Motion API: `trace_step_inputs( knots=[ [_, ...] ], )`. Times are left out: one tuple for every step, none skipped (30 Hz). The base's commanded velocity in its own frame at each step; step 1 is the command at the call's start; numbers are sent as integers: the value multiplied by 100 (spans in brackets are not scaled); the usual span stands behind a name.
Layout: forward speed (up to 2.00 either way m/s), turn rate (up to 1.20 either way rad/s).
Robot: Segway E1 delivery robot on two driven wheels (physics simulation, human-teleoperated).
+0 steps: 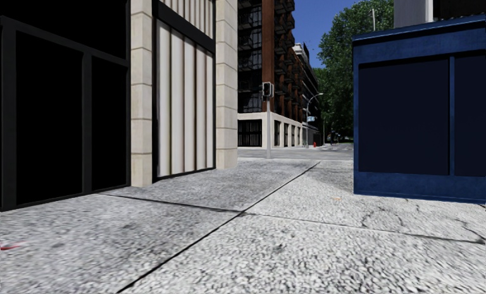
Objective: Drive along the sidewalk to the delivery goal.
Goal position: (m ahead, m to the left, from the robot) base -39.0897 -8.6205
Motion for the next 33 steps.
trace_step_inputs(
  knots=[
    [200, 0],
    [200, 0],
    [200, 0],
    [200, 0],
    [200, 0],
    [200, 0],
    [200, 0],
    [200, 0],
    [200, 0],
    [200, 0],
    [200, 0],
    [200, 0],
    [200, 0],
    [200, 0],
    [200, 0],
    [200, 0],
    [200, 0],
    [200, 0],
    [200, 0],
    [200, 0],
    [200, 0],
    [200, 0],
    [200, 0],
    [200, 0],
    [200, -10],
    [200, -31],
    [200, -31],
    [200, -40],
    [200, -40],
    [200, -41],
    [200, -41],
    [200, -41],
    [200, -41]
  ],
)
